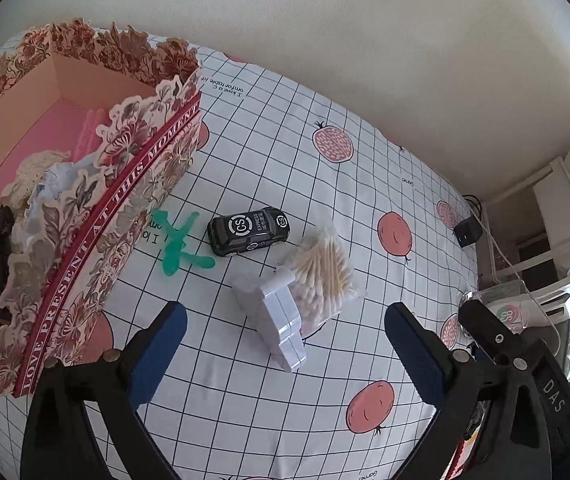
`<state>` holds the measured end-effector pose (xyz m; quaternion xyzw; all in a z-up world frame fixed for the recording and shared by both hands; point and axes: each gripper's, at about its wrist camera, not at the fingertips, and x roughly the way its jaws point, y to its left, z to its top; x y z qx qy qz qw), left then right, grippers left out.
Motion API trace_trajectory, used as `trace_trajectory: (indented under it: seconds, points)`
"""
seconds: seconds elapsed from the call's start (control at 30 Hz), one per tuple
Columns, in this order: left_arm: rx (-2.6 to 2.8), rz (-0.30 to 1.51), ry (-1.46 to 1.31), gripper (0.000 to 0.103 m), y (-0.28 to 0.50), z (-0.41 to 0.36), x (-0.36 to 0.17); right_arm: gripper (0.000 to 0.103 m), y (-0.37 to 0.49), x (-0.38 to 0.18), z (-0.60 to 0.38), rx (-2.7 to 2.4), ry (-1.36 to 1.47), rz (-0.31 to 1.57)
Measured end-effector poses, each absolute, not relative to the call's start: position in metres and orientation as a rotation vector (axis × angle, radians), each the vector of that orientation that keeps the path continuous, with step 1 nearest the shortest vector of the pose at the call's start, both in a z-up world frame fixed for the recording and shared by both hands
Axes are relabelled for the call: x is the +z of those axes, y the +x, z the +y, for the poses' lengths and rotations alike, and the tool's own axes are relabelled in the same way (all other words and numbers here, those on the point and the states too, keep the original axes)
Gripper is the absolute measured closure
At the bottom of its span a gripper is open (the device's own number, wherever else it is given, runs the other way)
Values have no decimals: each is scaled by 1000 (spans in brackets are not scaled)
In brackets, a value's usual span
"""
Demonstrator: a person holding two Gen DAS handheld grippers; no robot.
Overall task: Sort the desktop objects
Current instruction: 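Grasp the white plastic holder with the left tool while the right tool approaches the swabs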
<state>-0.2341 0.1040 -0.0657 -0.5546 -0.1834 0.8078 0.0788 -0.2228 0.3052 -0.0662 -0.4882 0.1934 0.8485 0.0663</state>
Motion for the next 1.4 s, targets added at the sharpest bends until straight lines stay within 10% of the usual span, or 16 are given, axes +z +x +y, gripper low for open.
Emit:
trace_trajectory:
  seconds: [1.4]
  points:
    - [2311,-517,-1898,74,-252,95,-130,0,-251,-105,264,2603,-1649,556]
